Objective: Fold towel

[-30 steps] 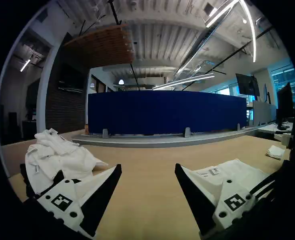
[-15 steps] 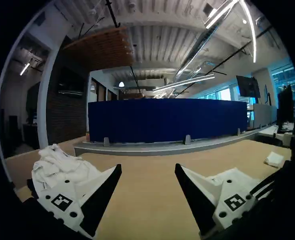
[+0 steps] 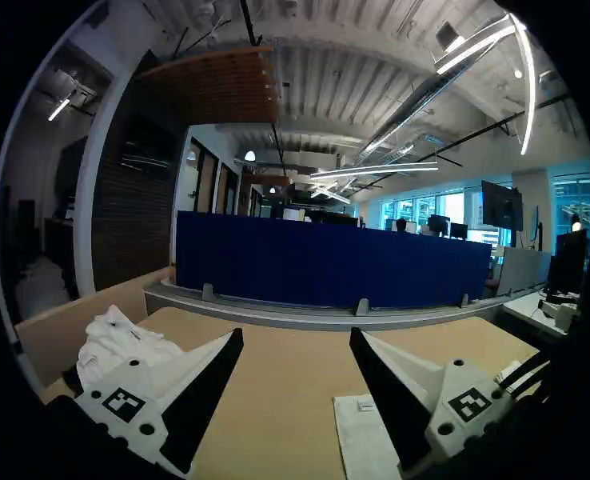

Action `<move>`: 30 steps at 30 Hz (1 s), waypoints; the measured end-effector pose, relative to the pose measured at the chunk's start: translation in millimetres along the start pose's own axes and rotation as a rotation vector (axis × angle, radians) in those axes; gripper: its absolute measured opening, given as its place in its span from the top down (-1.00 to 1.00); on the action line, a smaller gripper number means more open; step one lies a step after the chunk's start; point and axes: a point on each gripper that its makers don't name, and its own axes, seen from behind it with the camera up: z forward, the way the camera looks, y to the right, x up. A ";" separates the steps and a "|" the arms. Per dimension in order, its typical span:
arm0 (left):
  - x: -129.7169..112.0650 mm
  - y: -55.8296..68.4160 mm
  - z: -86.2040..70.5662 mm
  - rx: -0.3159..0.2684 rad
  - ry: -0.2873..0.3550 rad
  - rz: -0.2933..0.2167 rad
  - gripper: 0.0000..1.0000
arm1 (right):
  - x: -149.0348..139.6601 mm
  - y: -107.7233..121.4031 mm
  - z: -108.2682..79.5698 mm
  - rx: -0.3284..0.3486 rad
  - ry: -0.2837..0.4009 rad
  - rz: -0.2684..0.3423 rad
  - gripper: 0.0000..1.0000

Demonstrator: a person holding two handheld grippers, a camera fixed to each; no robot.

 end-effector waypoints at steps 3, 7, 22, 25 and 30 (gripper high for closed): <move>11.8 9.6 -2.4 -0.018 0.002 -0.003 -0.98 | 7.9 -0.8 0.0 0.007 -0.001 0.000 -1.00; 22.0 15.4 -5.8 -0.049 0.000 -0.026 -0.98 | 15.9 -3.8 0.1 0.019 -0.003 0.006 -1.00; -6.8 37.7 -20.4 -0.165 -0.178 0.068 -0.98 | 9.8 -23.9 -9.1 0.127 -0.116 -0.050 -1.00; -21.0 38.0 -24.0 -0.179 -0.233 0.085 -0.99 | -1.0 -31.1 -13.4 0.161 -0.160 -0.071 -1.00; -49.6 48.9 -33.0 -0.242 -0.323 0.116 -0.99 | -24.2 -45.8 -23.3 0.225 -0.233 -0.104 -1.00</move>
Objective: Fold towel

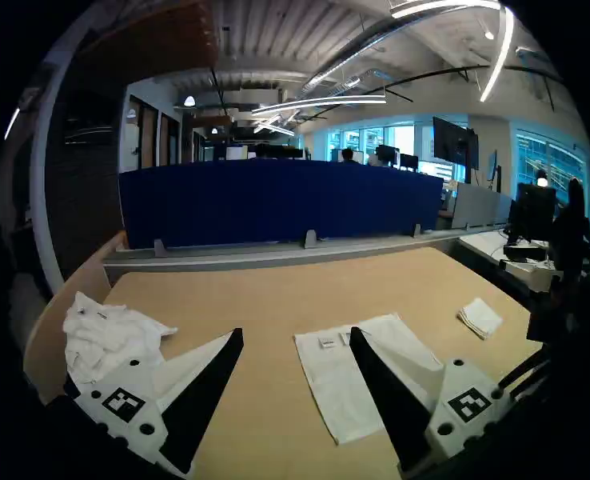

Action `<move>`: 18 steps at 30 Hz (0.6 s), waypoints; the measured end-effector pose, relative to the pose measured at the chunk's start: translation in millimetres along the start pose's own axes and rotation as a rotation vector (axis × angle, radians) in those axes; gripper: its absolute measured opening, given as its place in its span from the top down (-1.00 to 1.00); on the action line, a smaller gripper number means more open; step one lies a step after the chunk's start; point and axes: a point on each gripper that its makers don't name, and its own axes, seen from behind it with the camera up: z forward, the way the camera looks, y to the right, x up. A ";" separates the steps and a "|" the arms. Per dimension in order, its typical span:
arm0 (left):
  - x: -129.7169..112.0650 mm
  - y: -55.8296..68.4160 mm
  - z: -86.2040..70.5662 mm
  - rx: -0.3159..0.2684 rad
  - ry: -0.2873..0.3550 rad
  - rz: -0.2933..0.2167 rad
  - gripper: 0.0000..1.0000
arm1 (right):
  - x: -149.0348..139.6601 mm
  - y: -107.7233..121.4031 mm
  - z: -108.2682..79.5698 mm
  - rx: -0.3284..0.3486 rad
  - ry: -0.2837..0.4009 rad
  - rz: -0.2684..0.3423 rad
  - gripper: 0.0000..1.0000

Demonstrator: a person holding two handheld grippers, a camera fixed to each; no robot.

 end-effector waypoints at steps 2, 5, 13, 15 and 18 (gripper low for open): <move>-12.3 3.7 2.4 -0.009 -0.035 0.002 -0.99 | -10.4 -4.6 0.2 0.013 -0.025 -0.002 -1.00; -30.8 8.7 6.1 -0.020 -0.080 -0.001 -0.98 | -28.2 -13.1 0.9 0.038 -0.068 0.000 -1.00; -84.0 22.4 15.2 -0.059 -0.200 -0.002 -0.99 | -85.5 -35.5 1.1 0.104 -0.190 -0.008 -1.00; -97.4 24.7 18.0 -0.067 -0.224 0.009 -0.98 | -100.2 -39.4 0.7 0.115 -0.217 -0.017 -1.00; -117.1 28.6 21.6 -0.082 -0.265 0.023 -0.98 | -120.9 -44.2 0.8 0.129 -0.255 -0.024 -1.00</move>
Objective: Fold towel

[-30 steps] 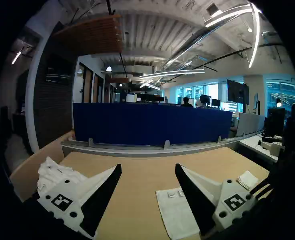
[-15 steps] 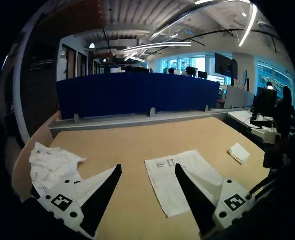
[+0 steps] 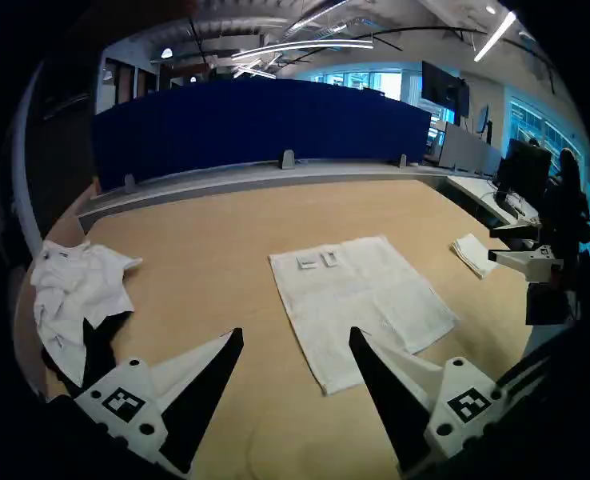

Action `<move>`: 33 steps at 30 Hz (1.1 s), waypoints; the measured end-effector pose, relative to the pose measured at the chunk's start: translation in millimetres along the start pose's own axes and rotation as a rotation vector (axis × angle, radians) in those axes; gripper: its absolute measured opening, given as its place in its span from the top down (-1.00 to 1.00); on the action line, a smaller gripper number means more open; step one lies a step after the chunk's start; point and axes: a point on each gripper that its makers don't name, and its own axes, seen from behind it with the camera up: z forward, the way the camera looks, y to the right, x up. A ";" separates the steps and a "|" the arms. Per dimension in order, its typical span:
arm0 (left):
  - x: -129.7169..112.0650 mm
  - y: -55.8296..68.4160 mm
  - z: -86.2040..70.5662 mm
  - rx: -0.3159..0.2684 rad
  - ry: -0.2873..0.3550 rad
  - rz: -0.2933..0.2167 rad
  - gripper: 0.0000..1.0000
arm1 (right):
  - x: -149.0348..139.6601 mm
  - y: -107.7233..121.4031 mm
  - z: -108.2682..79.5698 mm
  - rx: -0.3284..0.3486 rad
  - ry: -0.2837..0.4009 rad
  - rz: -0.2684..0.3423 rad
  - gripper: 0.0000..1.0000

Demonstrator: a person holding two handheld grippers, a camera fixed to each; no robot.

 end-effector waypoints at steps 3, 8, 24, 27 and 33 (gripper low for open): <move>-15.7 2.0 7.7 -0.012 -0.032 0.011 -0.98 | -17.0 -4.0 5.8 0.010 -0.028 -0.002 -1.00; -38.2 5.8 17.9 -0.029 -0.081 0.021 -0.98 | -44.3 -10.0 15.2 0.028 -0.080 -0.003 -1.00; -86.8 26.2 47.0 -0.092 -0.200 0.070 -0.97 | -99.1 -19.4 32.3 0.076 -0.198 -0.011 -0.96; -93.0 29.9 51.2 -0.100 -0.213 0.078 -0.97 | -104.6 -18.2 34.6 0.076 -0.209 -0.008 -0.96; -102.8 34.7 58.4 -0.111 -0.229 0.085 -0.97 | -117.0 -20.0 37.5 0.081 -0.232 -0.012 -0.95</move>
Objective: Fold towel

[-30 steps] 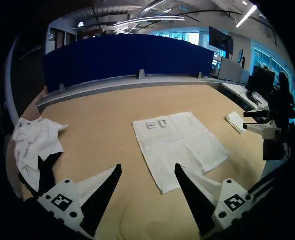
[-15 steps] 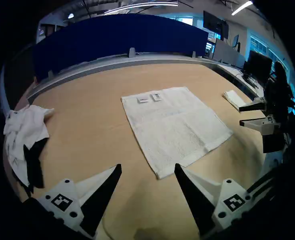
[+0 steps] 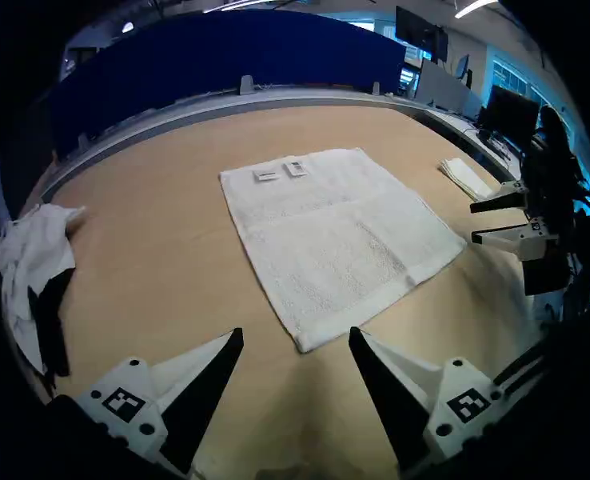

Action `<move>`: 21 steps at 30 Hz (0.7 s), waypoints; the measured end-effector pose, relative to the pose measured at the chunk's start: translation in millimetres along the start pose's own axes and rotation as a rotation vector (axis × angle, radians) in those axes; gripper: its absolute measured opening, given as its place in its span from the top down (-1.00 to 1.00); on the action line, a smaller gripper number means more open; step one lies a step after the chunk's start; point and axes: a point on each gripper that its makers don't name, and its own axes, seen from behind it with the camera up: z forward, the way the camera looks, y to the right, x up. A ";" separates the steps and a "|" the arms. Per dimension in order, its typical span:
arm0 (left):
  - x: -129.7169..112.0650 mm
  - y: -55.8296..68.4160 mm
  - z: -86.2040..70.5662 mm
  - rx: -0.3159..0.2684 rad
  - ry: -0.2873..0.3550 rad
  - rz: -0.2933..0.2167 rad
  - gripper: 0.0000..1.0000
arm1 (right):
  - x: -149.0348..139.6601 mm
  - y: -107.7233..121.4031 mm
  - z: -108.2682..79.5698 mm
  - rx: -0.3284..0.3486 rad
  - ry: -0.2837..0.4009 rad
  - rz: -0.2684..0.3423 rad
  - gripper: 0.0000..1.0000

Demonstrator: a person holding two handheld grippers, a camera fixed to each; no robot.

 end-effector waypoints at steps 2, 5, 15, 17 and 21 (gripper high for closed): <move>-2.4 1.1 2.9 -0.003 -0.004 0.001 -0.96 | -4.3 -0.4 1.8 -0.001 -0.009 -0.003 -0.94; -7.0 3.3 7.5 -0.008 -0.014 0.006 -0.96 | -11.0 -1.9 4.6 0.002 -0.024 -0.004 -0.93; -18.8 7.4 19.8 0.007 -0.037 0.053 -0.86 | -28.4 -8.2 12.2 0.021 -0.061 -0.006 -0.85; -18.2 7.9 20.5 0.007 -0.038 0.057 -0.86 | -29.6 -8.5 13.1 0.024 -0.064 -0.003 -0.84; -17.4 7.9 20.9 0.008 -0.038 0.058 -0.84 | -29.6 -8.9 14.9 0.029 -0.066 0.002 -0.81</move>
